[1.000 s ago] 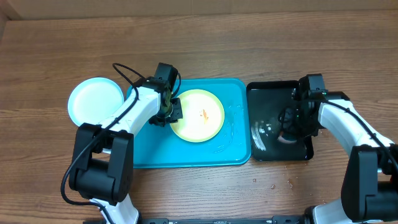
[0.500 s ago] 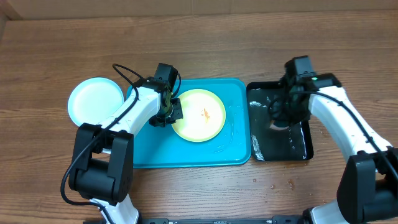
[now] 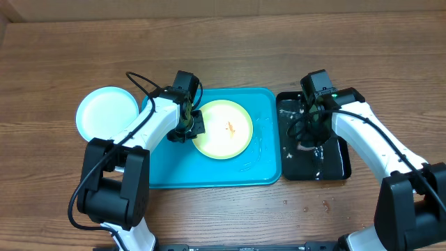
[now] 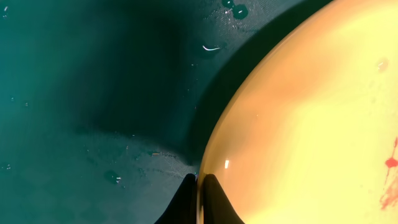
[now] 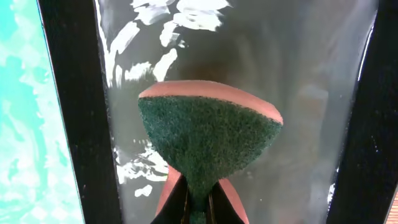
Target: Clean dirty plates on tray and stack at the side
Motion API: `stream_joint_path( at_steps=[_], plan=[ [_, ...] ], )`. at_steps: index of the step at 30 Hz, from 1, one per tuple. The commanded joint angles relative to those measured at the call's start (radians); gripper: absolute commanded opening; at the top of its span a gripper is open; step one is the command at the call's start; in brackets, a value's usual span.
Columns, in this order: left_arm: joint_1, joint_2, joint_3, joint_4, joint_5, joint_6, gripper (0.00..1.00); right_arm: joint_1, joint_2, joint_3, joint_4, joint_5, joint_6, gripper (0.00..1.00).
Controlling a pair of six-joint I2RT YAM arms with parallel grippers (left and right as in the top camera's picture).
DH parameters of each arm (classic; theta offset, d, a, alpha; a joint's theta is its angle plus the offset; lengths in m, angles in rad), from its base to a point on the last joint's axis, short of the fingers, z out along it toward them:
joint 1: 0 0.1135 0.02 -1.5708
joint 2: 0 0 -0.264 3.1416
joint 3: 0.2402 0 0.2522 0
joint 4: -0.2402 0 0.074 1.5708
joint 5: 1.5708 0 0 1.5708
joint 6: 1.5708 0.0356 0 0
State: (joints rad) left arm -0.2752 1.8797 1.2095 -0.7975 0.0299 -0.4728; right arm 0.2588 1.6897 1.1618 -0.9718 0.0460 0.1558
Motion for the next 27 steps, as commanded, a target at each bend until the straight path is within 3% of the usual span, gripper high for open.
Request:
stream_joint_path(
  at_steps=[1,7,19,27],
  plan=[
    [-0.008,0.012,-0.008,-0.01,0.0,-0.014,0.04,0.004,-0.01,-0.004,0.005,0.016,-0.003,0.04],
    [-0.008,0.012,-0.008,-0.011,0.001,-0.014,0.04,0.004,-0.01,-0.04,0.023,0.023,-0.004,0.04],
    [-0.014,0.012,-0.008,-0.01,0.004,-0.014,0.04,0.004,0.006,-0.28,0.335,0.066,-0.003,0.04],
    [-0.015,0.012,-0.008,-0.011,0.004,-0.013,0.04,0.004,0.008,-0.208,0.274,0.066,-0.003,0.04]
  ],
)
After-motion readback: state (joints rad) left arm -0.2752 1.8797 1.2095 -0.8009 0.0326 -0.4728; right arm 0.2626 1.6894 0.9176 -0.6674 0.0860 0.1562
